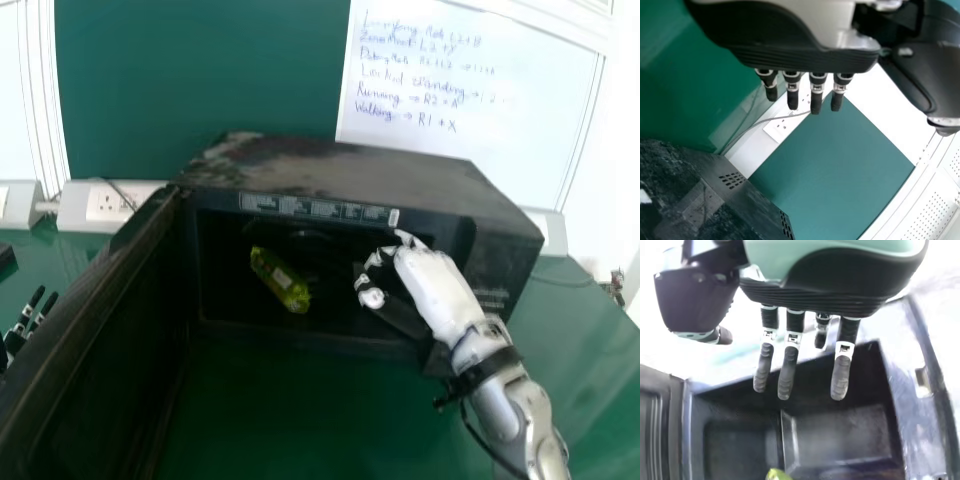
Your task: Put biscuit inside oven
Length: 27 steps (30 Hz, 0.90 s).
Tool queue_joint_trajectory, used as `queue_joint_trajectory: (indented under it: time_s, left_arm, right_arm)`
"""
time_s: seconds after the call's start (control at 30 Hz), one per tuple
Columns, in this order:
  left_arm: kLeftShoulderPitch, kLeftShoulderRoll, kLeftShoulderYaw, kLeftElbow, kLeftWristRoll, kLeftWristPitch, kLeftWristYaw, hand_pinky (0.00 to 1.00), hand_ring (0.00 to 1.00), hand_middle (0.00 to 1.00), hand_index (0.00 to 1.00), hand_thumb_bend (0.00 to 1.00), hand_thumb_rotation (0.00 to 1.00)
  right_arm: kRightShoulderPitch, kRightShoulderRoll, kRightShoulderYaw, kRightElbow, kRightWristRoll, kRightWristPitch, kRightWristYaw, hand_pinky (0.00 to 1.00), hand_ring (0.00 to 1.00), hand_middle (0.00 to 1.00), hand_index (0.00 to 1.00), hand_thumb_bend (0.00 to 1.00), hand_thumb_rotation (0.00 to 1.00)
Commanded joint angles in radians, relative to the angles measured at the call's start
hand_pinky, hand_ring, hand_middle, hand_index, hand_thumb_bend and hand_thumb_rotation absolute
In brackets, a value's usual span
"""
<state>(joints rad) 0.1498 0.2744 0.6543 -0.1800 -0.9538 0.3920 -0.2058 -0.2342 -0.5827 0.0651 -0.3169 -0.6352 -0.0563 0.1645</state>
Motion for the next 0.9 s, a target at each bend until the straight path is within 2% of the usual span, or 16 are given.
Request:
queue_joint_trajectory:
  time_s: [0.0,0.17,0.37,0.53,0.6,0.73,0.77,0.8,0.87]
  left_arm:
    - [-0.014,0.012,0.004,0.018,0.003,-0.005,-0.014,0.90,0.95,0.96,1.00,0.84,0.23]
    - [-0.016,0.012,0.011,0.021,-0.011,0.001,-0.008,0.90,0.95,0.96,1.00,0.84,0.22]
    - [-0.012,0.022,0.012,0.027,-0.009,0.003,-0.018,0.90,0.95,0.97,1.00,0.84,0.24]
    - [-0.003,0.029,0.015,0.027,-0.027,0.013,-0.042,0.90,0.95,0.96,1.00,0.82,0.24]
    - [0.001,0.032,0.017,0.028,-0.035,0.018,-0.055,0.90,0.95,0.96,0.99,0.81,0.24]
    - [0.011,0.037,0.016,0.024,-0.043,0.024,-0.077,0.87,0.93,0.94,0.97,0.79,0.24]
    - [0.016,0.039,0.014,0.021,-0.038,0.021,-0.086,0.84,0.91,0.93,0.96,0.79,0.24]
    - [0.020,0.040,0.013,0.016,-0.035,0.020,-0.089,0.83,0.90,0.93,0.94,0.79,0.25]
    - [0.025,0.040,0.011,0.010,-0.037,0.020,-0.093,0.81,0.88,0.91,0.91,0.79,0.26]
  right_arm:
    - [0.031,0.013,-0.037,-0.013,0.021,-0.034,-0.047,0.34,0.41,0.51,0.49,0.50,0.15]
    - [0.074,0.050,-0.086,-0.007,0.085,-0.070,-0.093,0.32,0.39,0.48,0.49,0.50,0.15]
    - [0.074,0.118,-0.145,0.056,0.152,-0.146,-0.213,0.23,0.29,0.40,0.48,0.51,0.15]
    - [0.046,0.184,-0.188,0.121,0.176,-0.156,-0.319,0.19,0.25,0.35,0.48,0.51,0.17]
    - [0.032,0.215,-0.202,0.134,0.211,-0.132,-0.331,0.17,0.23,0.33,0.48,0.51,0.17]
    - [0.012,0.230,-0.216,0.164,0.217,-0.117,-0.357,0.15,0.20,0.29,0.48,0.51,0.18]
    - [0.010,0.233,-0.218,0.167,0.213,-0.107,-0.362,0.14,0.19,0.27,0.42,0.60,0.39]
    - [0.009,0.236,-0.220,0.166,0.215,-0.096,-0.362,0.13,0.18,0.26,0.39,0.62,0.46]
    - [0.006,0.246,-0.226,0.167,0.229,-0.085,-0.367,0.13,0.17,0.24,0.34,0.63,0.54]
